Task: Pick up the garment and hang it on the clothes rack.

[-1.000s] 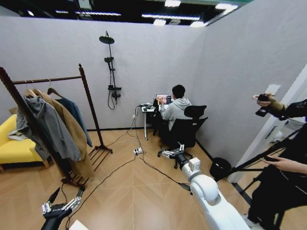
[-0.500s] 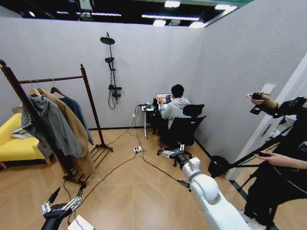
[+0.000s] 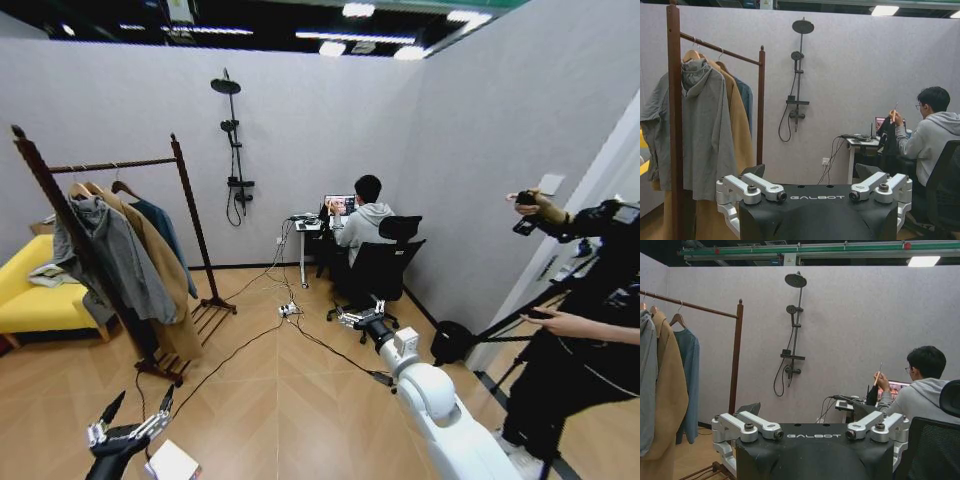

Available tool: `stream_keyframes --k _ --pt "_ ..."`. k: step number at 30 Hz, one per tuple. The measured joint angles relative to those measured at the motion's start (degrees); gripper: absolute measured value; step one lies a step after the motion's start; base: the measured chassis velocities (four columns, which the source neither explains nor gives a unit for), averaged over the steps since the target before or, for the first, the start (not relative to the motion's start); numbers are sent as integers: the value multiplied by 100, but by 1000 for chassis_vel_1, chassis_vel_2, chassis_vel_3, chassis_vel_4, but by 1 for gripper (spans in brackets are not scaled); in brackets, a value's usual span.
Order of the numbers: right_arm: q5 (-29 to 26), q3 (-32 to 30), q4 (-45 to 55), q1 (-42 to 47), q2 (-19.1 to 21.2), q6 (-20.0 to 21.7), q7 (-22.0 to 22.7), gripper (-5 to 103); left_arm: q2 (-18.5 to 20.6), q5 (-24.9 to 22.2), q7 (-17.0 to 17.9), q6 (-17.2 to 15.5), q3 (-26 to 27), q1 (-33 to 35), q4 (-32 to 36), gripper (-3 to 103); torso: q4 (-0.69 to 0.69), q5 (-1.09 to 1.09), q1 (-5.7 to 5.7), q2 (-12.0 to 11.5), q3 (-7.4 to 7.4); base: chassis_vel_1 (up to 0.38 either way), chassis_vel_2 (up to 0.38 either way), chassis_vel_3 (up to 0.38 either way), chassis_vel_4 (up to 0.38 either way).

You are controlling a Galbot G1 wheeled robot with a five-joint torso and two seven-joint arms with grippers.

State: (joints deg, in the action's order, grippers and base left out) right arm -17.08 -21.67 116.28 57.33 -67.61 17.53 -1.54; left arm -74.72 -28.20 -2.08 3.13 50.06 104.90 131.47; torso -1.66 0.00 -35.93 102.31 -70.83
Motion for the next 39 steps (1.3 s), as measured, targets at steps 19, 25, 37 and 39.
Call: stream_keyframes --k 19,25,37,39 --pt "-345 -1004 570 1385 -761 237 349 100 0 0 0 0 0 0 0 100 -1 0 -1 0 0 0 0 0 0" --pt "-490 -1558 842 1786 -567 197 105 100 0 0 1 0 0 0 0 100 -1 0 -1 0 0 0 0 0 0" --pt "-378 -1740 1192 2228 -565 -93 328 100 0 0 0 0 0 0 0 100 1 -1 -1 0 0 0 0 0 0" --pt "-351 -1733 1215 2264 -596 -94 334 100 0 0 0 0 0 0 0 100 1 0 -1 0 0 0 0 0 0"
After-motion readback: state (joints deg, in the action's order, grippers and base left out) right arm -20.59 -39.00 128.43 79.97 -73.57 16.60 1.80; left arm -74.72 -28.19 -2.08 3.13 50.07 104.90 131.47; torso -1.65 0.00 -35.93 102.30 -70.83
